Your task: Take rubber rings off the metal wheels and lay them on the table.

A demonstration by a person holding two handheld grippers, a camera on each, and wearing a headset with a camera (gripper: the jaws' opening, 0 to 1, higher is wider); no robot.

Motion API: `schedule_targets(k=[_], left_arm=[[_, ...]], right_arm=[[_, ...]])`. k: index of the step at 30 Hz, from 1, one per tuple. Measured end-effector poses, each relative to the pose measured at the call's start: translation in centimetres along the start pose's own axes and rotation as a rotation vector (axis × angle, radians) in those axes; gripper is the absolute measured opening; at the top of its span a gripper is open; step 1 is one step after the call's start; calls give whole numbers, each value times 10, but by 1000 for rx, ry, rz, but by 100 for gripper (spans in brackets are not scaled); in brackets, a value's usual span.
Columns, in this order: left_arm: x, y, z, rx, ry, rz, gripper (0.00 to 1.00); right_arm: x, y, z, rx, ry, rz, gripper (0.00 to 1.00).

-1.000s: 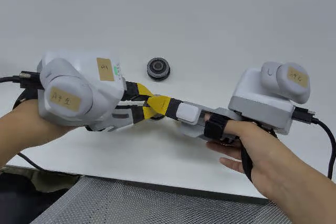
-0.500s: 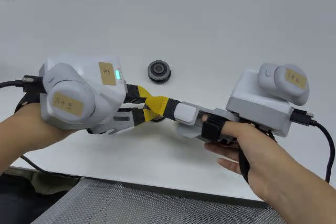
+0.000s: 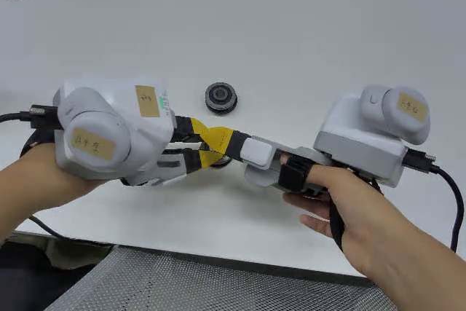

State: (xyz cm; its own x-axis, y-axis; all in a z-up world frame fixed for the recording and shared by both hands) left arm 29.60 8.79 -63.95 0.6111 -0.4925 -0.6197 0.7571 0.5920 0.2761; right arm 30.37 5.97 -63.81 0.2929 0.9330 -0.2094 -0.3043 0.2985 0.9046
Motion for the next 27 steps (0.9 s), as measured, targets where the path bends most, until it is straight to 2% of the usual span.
schedule_targets(k=[12, 16, 18, 27], left_arm=[[0, 0, -1, 2, -3, 7, 12], [0, 0, -1, 3, -3, 1, 12], [0, 0, -1, 6, -3, -3, 12], [0, 0, -1, 11, -4, -15, 12]], right_arm=[[5, 1, 1, -18, 8, -2, 46], [6, 7, 0, -36, 16, 11, 47], [6, 10, -2, -58, 38, 30, 47], [5, 15, -2, -33, 57, 72, 56]])
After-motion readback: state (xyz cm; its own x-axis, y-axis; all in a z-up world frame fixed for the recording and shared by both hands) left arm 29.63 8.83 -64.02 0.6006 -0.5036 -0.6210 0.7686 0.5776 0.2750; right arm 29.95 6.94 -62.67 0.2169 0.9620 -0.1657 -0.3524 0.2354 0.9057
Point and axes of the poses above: the centre of the closed fingertips' face, and the gripper's own axes: x roughly forward along the fingers, y roughly to its left, z roughly out of its top, the point moved 2 cm from there along -x, roughly backward along the fingers, and after that the axes turned 15 degrees about z, right-handed, at the moved point
